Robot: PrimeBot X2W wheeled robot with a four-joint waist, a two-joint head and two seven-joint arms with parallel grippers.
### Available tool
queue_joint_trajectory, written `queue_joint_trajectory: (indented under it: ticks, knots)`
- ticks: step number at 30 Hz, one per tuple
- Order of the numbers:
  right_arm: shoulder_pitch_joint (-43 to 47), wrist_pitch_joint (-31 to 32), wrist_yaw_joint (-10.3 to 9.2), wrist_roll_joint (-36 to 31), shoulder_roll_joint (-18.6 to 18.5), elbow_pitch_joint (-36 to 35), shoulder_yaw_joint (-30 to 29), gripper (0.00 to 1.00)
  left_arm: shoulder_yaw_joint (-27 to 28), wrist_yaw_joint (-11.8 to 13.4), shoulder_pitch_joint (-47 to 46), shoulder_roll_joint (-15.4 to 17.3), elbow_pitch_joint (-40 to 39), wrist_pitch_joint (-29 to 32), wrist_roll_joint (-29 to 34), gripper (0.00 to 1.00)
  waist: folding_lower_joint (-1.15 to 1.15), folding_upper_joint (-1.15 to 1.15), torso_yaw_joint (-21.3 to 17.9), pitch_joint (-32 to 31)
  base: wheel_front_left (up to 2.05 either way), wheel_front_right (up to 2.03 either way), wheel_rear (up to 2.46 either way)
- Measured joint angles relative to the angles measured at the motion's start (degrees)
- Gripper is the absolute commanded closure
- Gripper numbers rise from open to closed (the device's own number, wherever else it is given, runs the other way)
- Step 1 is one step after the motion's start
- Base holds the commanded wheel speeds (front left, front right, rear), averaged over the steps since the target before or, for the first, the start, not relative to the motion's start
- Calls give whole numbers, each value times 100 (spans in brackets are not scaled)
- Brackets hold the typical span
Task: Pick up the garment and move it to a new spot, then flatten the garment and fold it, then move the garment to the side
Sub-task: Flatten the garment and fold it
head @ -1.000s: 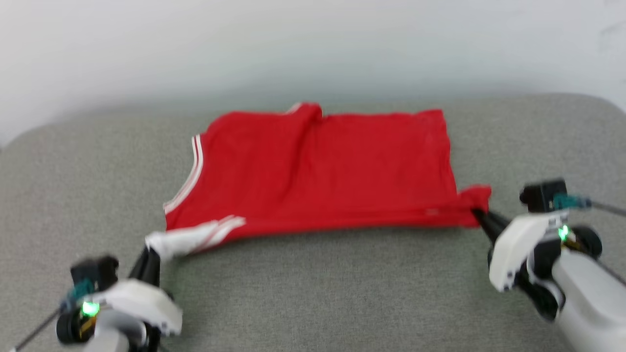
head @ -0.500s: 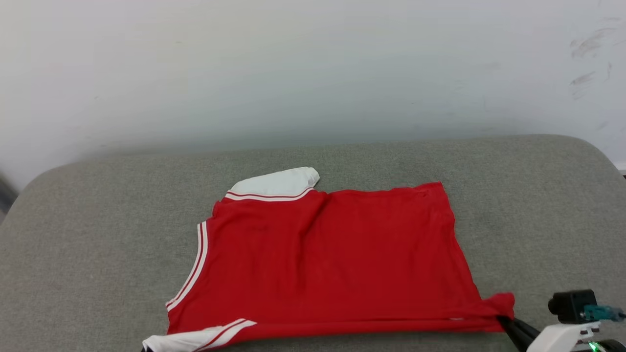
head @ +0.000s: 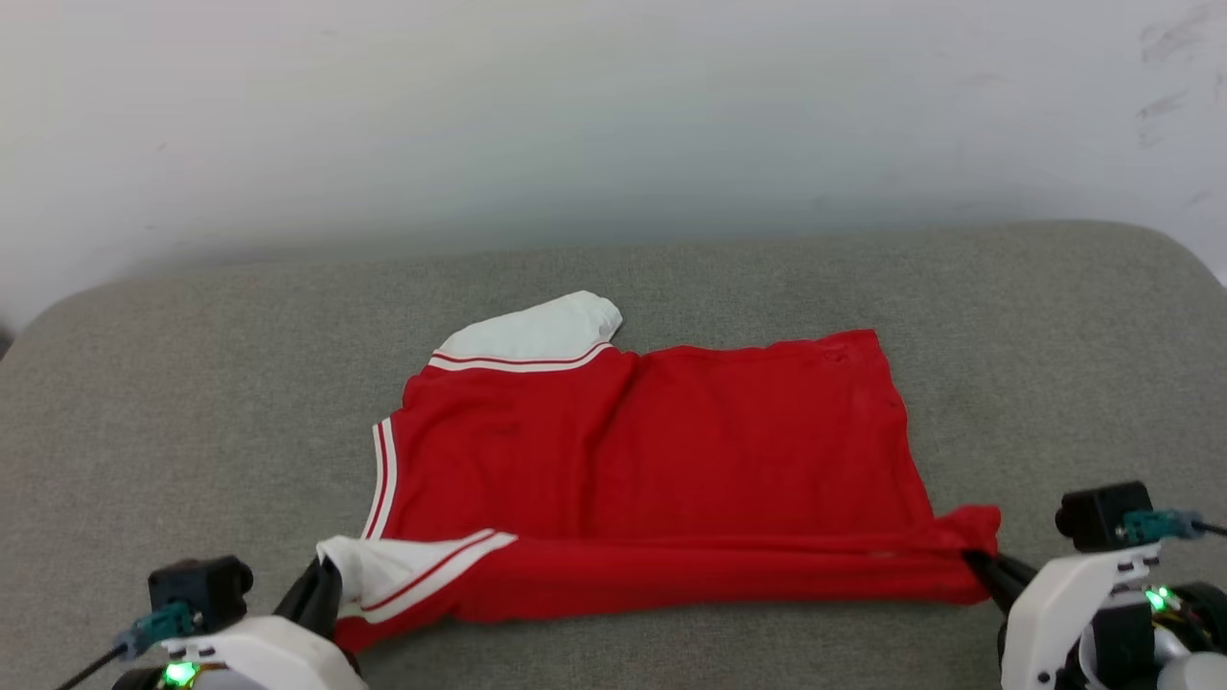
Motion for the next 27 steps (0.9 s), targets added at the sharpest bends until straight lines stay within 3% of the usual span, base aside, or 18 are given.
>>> queue_joint_trajectory:
  ticks: [8,16,17,19,20,21,27]
  knots:
    - [-845,179,-3,-157,104,221,23,100,-241,-356,-1174,3,804,138,77,100,1,0,9,460,0,0,0]
    - [-1409,-51,-3,-96,164,996,327,100,-452,-662,-1764,-170,1677,258,-46,100,1,0,48,942,0,0,0]
    - [-1427,-138,-4,-96,169,1104,374,94,-471,-699,-1793,-198,1786,291,-80,95,2,0,54,982,0,0,0]
    - [-1462,-236,-4,-90,170,1351,467,57,-498,-772,-1814,-245,1958,330,-178,65,2,0,68,1026,0,0,0]
    - [-1475,-321,-4,-51,179,1446,502,11,-492,-788,-1820,-269,2028,327,-193,47,2,0,76,1032,0,0,0]
    - [-1488,-396,-4,-7,194,1529,504,0,-495,-802,-1835,-291,2081,307,-234,2,2,0,85,1029,0,0,0]
    - [-1475,-1124,-4,137,154,1697,527,0,-398,-868,-1870,-337,2253,179,-366,0,1,0,122,878,0,0,0]
